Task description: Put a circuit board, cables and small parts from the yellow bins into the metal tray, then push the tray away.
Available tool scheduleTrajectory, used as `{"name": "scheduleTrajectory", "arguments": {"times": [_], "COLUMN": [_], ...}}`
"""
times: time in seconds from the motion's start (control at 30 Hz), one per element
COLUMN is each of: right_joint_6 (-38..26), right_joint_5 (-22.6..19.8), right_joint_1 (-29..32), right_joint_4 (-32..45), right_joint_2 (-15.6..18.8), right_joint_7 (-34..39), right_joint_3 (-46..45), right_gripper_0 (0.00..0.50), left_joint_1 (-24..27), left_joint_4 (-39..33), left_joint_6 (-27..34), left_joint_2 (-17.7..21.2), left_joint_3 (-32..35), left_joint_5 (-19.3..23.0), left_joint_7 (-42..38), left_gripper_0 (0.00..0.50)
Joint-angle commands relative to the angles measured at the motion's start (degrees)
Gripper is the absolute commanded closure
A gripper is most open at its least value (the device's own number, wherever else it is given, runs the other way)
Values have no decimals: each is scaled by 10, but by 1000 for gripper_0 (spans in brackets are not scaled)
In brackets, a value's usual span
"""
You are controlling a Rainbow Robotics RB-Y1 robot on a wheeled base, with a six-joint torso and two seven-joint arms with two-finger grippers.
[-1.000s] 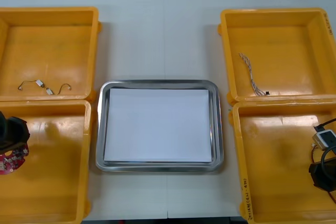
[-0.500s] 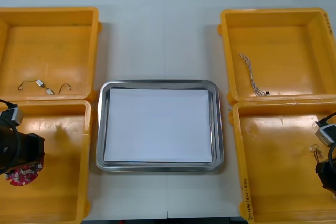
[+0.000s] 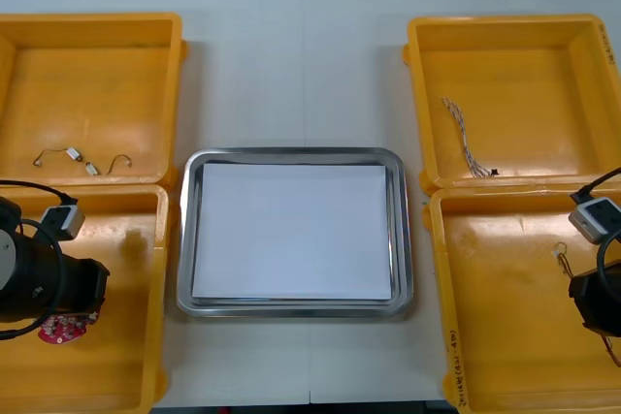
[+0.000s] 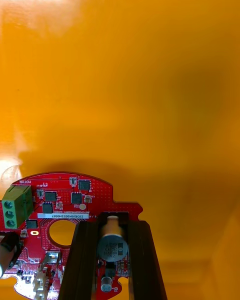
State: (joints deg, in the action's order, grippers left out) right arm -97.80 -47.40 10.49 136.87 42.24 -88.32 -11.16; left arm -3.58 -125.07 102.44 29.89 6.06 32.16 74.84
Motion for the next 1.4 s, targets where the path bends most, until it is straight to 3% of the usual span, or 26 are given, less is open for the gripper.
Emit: {"name": "scheduleTrajectory", "arguments": {"times": [0.03,0.17,0.57,0.63,0.73,0.83,0.9,0.93,1.13,1.4], "right_joint_6": [-28,-50,-77,-80,-86,-93,-101,-105,-114,-122], "right_joint_5": [-32,-48,-41,-41,-40,-40,-42,-42,-45,-33], "right_joint_1": [-39,-65,-154,-167,-189,-214,-233,-242,-278,-311], "right_joint_4": [25,35,49,49,49,49,49,49,43,6], "right_joint_2": [1,1,1,1,1,1,1,1,-1,-34], "right_joint_7": [71,108,249,268,298,328,348,358,398,400], "right_joint_3": [-13,1,101,115,138,162,178,185,215,220], "right_gripper_0": [500,500,500,500,500,500,500,500,500,500], "left_joint_1": [-13,-13,-13,-13,-13,-13,-13,-13,-5,26], "left_joint_4": [-17,-16,8,8,8,8,8,8,5,-13], "left_joint_6": [-7,-7,-34,-34,-35,-36,-40,-42,-40,19], "left_joint_2": [-25,-26,-26,-26,-26,-26,-26,-26,-26,-21], "left_joint_3": [-3,-3,3,4,8,11,12,14,40,84], "left_joint_5": [-18,-25,-40,-42,-44,-45,-46,-47,-39,-31], "left_joint_7": [22,23,25,26,26,26,25,24,27,29], "left_gripper_0": [500,500,499,463,361,204,39,0,0,0]}}
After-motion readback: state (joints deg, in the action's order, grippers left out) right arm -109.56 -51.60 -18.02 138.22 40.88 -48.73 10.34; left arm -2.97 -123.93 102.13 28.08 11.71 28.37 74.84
